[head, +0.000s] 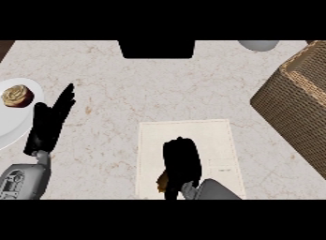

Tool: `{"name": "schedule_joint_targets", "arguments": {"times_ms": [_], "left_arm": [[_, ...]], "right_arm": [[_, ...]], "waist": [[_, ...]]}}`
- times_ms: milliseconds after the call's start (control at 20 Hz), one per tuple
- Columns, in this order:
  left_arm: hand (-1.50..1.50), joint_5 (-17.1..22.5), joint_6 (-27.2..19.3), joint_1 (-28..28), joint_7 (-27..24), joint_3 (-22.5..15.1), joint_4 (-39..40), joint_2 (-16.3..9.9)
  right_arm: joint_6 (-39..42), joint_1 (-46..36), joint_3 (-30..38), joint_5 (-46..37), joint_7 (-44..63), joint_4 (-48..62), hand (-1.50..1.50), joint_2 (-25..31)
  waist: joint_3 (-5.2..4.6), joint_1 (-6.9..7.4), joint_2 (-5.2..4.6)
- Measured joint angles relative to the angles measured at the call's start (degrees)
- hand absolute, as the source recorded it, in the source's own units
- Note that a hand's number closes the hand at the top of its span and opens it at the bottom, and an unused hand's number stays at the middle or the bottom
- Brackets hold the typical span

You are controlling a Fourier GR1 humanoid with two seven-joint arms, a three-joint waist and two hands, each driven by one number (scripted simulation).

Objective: Pick the sweet potato from the placemat and place it in the basket

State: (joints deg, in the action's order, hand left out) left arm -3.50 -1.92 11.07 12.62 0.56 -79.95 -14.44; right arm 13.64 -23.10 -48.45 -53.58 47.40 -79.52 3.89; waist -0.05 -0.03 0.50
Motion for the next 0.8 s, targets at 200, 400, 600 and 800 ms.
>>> {"name": "schedule_joint_targets", "arguments": {"times_ms": [200, 400, 600, 800], "left_arm": [[0.00, -0.3, -0.6, -0.5, -0.1, 0.3, 0.1, 0.3], [0.00, -0.6, -0.9, 0.2, 0.7, 0.2, 0.1, 0.6], [0.00, -0.6, -0.6, -0.1, 0.3, 0.4, -0.1, 0.5], [0.00, -0.1, 0.0, -0.7, 0.6, 1.0, -1.0, -0.1]], "right_arm": [[-1.4, 5.6, -4.5, -0.5, -9.6, -9.9, 1.50, 11.0], [-4.8, 10.9, -7.3, -2.2, -18.0, -20.0, 1.50, 23.4], [-9.6, 16.6, -5.1, 0.4, -22.6, -30.1, 1.50, 30.3], [-12.0, 22.3, -1.0, 7.5, -24.6, -40.9, 1.50, 33.7]], "waist": [[0.08, -0.80, 0.06], [0.08, -1.22, -0.06], [0.08, -1.28, -0.19], [0.08, -1.30, -0.22]]}}
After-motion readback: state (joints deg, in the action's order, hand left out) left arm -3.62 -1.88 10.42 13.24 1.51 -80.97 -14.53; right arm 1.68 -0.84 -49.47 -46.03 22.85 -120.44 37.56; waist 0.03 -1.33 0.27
